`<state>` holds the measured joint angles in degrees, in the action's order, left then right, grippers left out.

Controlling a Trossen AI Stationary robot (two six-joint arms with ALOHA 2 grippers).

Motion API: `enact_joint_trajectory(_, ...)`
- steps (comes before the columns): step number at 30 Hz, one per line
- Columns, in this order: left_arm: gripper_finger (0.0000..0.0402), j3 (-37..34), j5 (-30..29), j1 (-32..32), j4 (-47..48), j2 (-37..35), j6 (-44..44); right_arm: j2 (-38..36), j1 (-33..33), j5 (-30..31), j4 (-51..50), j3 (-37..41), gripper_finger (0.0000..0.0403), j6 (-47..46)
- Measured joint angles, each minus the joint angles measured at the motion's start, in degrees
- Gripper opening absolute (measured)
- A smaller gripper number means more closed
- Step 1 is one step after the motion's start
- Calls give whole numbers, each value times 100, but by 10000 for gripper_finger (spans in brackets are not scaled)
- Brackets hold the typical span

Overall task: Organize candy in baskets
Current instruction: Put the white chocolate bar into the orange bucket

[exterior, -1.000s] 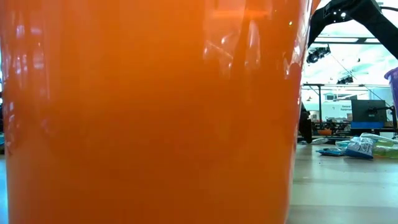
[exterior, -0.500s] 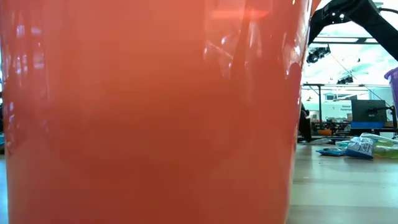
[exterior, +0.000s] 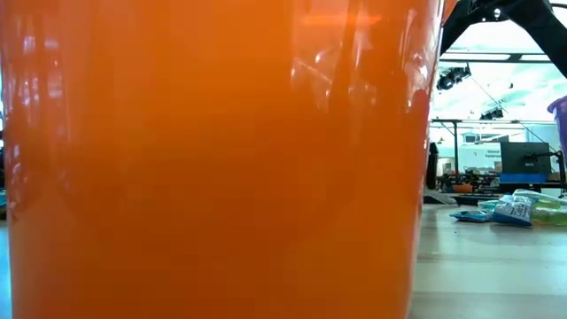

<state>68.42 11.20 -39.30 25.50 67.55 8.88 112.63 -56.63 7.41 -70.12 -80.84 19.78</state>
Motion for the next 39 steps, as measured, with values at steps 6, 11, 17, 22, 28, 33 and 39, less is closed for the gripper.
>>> enact_joint_trajectory(6,55,1,-1,1,-2,0,-2,-52,-10,42,-135,-2,0,-5)
enact_joint_trajectory(11,55,0,-2,-1,-2,0,-4,-52,-10,52,-150,-2,0,-31)
enact_joint_trajectory(17,55,0,-2,0,-7,0,-72,-52,-12,52,-70,-4,0,-29)
enact_joint_trajectory(22,55,0,-2,0,-5,0,-81,-52,-74,54,40,-7,0,-29)
enact_joint_trajectory(28,55,0,-2,-1,-4,0,-61,-52,-214,51,233,7,4,-30)
enact_joint_trajectory(33,55,1,-2,1,-2,0,-59,-52,-319,-220,259,9,43,-29)
enact_joint_trajectory(39,55,0,-2,-1,-2,0,-88,-52,-410,-167,545,11,112,157)
